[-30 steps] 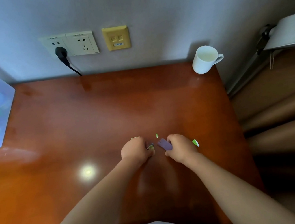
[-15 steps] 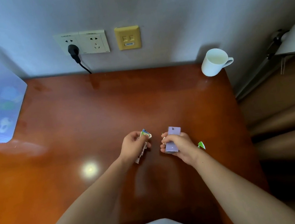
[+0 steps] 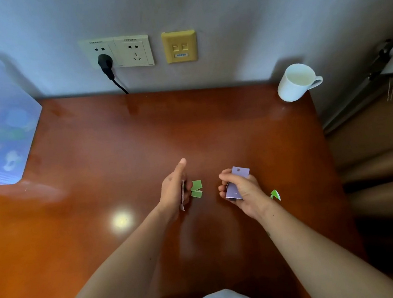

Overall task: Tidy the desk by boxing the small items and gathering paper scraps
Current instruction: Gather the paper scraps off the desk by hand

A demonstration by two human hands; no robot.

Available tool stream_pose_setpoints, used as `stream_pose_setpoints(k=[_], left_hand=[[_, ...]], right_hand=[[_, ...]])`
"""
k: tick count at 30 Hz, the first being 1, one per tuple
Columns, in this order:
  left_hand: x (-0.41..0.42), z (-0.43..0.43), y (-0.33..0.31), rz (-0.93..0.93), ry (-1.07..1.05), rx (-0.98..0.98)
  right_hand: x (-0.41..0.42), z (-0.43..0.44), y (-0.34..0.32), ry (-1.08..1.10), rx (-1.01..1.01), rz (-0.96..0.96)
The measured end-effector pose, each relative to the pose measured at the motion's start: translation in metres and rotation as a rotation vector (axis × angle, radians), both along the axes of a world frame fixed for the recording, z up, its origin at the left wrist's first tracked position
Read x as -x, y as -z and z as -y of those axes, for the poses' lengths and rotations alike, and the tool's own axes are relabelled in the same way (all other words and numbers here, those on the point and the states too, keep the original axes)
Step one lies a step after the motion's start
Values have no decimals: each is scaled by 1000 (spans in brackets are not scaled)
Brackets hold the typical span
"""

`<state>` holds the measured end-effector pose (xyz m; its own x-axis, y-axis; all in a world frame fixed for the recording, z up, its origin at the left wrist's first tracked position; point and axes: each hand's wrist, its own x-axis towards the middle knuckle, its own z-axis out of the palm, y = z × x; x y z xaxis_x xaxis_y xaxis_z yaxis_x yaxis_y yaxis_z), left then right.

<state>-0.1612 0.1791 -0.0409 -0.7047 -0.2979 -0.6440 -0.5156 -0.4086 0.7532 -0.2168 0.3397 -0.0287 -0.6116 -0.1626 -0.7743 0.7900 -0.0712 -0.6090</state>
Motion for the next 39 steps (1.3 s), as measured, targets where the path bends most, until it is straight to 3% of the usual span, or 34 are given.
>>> stream_pose_setpoints(k=[4, 10, 15, 23, 35, 39], left_hand=[[2, -3, 3, 54, 14, 112], [1, -2, 15, 224, 231, 591], [0, -4, 19, 252, 462, 892], [0, 1, 21, 162, 649, 1110], [12, 3, 15, 290, 695, 1052], [10, 0, 15, 302, 685, 1027]], right_hand=[[3, -2, 7, -45, -160, -77], [9, -2, 22, -497, -749, -382], [11, 1, 26, -656, -1000, -553], [11, 2, 28, -749, -1000, -659], [19, 6, 23, -1062, -1125, -679], [17, 9, 21, -1079, -1092, -645]])
